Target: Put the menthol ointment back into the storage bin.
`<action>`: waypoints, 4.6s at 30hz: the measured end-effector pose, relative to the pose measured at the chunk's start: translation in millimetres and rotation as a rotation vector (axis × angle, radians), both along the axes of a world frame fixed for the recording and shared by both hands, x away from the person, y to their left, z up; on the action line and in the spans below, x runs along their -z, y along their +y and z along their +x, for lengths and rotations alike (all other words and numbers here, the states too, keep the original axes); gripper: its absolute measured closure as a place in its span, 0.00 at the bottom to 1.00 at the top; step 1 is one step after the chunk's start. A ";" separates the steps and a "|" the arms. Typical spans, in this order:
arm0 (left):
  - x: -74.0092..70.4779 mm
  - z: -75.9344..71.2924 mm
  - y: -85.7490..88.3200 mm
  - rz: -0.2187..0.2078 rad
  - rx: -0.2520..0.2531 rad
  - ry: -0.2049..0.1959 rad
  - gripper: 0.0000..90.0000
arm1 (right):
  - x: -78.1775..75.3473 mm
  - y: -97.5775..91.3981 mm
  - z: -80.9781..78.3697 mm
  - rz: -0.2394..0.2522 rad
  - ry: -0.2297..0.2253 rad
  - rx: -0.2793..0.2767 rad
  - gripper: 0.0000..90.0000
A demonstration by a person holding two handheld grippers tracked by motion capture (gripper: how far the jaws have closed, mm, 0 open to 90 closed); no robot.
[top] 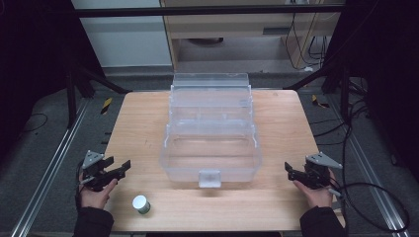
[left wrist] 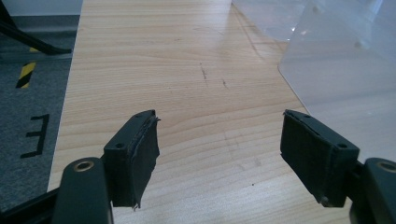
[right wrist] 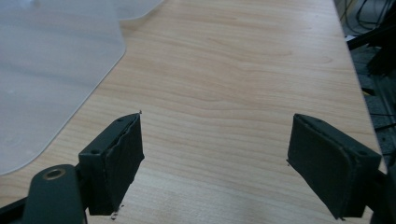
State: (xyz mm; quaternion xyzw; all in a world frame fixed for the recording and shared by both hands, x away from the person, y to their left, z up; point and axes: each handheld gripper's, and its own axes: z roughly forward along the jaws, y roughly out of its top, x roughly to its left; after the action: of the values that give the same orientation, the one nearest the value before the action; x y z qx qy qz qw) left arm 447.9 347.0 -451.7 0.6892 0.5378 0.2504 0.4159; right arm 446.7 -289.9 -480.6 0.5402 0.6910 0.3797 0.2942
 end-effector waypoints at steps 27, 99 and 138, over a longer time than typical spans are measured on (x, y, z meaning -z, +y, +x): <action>-32.3 -4.8 6.0 0.120 0.451 0.005 0.27 | 7.1 -0.5 -0.1 -0.052 0.005 -0.009 0.20; -53.7 -27.4 -55.0 0.571 1.110 0.232 0.31 | 12.9 2.6 3.0 -0.115 0.066 -0.063 0.20; -26.7 -24.6 -79.3 0.729 1.209 0.306 0.46 | 16.7 2.4 4.6 -0.127 0.098 -0.077 0.21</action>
State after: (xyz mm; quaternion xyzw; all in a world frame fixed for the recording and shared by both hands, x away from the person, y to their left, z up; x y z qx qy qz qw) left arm 423.3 267.7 -425.0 0.9885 -0.0031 0.0407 0.1453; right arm 451.4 -287.5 -497.3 0.5117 0.7474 0.3193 0.2786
